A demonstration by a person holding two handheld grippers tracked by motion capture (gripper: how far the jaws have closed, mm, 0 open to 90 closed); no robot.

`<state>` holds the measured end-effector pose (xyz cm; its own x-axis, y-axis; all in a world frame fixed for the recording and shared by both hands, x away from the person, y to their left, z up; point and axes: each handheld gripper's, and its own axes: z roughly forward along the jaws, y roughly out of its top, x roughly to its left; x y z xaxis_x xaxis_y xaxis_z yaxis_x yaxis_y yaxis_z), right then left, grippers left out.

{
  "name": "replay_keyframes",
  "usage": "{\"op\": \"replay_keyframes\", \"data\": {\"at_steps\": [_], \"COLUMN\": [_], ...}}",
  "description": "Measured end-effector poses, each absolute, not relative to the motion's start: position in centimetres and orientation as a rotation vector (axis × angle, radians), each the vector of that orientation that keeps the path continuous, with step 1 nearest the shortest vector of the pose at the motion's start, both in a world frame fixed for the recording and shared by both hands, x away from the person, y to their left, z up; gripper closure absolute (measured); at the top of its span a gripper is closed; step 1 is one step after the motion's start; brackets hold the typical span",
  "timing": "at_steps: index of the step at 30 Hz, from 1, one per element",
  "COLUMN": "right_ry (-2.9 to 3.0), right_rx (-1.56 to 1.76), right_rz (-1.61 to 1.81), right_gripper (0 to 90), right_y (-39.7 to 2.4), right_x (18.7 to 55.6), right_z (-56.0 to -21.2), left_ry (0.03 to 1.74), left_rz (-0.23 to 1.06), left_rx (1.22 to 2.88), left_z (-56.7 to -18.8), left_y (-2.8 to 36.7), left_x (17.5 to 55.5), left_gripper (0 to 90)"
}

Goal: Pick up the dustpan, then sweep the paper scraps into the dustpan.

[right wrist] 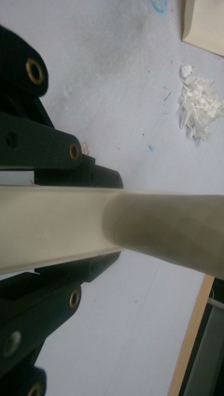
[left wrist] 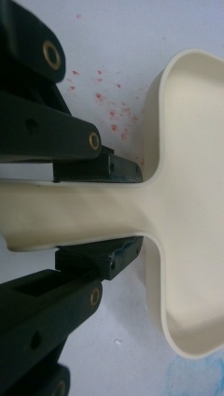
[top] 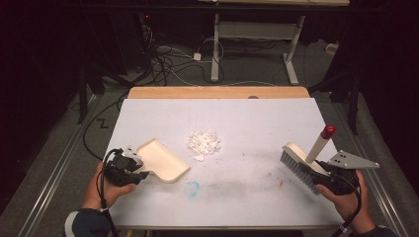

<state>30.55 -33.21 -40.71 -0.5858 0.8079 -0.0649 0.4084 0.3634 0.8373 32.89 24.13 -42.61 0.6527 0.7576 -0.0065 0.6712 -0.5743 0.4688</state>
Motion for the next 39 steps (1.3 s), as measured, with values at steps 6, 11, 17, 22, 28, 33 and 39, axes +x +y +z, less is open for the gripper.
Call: {"op": "replay_keyframes", "data": {"at_steps": [6, 11, 17, 22, 28, 33, 39], "right_ry": [2.155, 2.171, 2.162, 2.155, 2.123, 2.102, 2.114], "right_rx": [1.036, 1.022, 1.031, 1.045, 1.022, 0.993, 0.981], "right_rz": [1.132, 1.153, 1.163, 1.173, 1.185, 1.158, 1.163], "right_gripper": [68.3, 68.4, 68.3, 68.4, 68.4, 68.4, 68.4], "right_y": [-33.0, -33.1, -33.0, -33.0, -32.1, -29.8, -26.5], "right_x": [30.5, 30.6, 30.7, 31.4, 33.1, 35.9, 39.0], "right_z": [-40.7, -40.8, -40.7, -40.8, -40.4, -40.4, -40.8], "left_ry": [1.113, 1.106, 1.089, 1.071, 1.065, 1.047, 1.043], "left_rz": [0.262, 0.269, 0.267, 0.275, 0.267, 0.26, 0.22], "left_rx": [2.449, 2.454, 2.468, 2.481, 2.495, 2.507, 2.523], "left_z": [-42.6, -42.6, -42.7, -42.6, -42.7, -42.6, -42.9], "left_y": [24.0, 23.9, 23.8, 23.7, 23.6, 23.3, 23.3], "left_x": [32.7, 32.6, 32.4, 32.4, 32.6, 32.7, 33.1], "left_gripper": [63.3, 63.3, 63.2, 63.2, 63.2, 63.2, 63.2]}}
